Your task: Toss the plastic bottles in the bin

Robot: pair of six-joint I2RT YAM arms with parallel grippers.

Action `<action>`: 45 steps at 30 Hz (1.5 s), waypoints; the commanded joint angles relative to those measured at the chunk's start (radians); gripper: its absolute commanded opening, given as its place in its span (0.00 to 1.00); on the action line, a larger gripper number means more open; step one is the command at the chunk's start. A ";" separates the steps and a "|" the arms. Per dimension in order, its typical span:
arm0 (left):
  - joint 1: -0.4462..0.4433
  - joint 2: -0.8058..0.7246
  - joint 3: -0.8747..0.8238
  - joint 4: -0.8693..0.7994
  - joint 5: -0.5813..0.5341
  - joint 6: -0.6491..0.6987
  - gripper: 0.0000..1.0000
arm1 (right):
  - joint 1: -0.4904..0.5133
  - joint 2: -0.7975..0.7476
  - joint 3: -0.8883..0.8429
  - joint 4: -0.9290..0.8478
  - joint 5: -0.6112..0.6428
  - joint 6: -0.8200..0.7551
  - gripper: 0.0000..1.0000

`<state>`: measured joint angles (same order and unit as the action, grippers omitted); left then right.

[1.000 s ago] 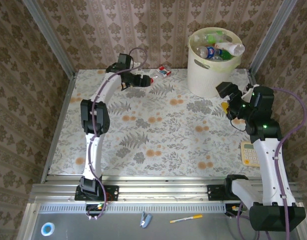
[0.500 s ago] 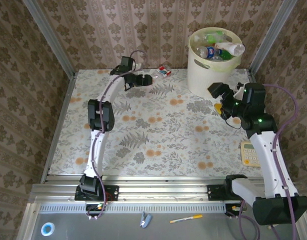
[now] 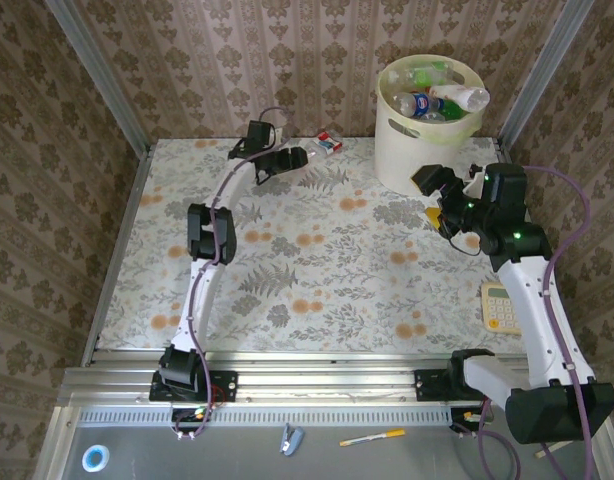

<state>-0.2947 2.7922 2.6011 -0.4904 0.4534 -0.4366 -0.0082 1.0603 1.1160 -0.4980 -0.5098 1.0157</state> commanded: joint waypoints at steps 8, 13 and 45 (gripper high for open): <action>-0.006 0.069 0.078 0.097 0.054 -0.101 0.74 | 0.007 0.019 0.010 0.019 -0.023 -0.018 1.00; -0.006 0.089 0.086 0.111 0.081 -0.120 0.71 | 0.008 0.027 0.007 0.022 -0.024 -0.014 1.00; -0.014 -0.135 -0.235 0.079 0.145 0.033 0.20 | 0.010 -0.020 -0.066 0.081 0.003 0.022 1.00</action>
<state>-0.3088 2.7296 2.4191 -0.3927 0.6056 -0.4553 -0.0082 1.0592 1.0668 -0.4511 -0.5091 1.0256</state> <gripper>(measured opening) 0.256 0.999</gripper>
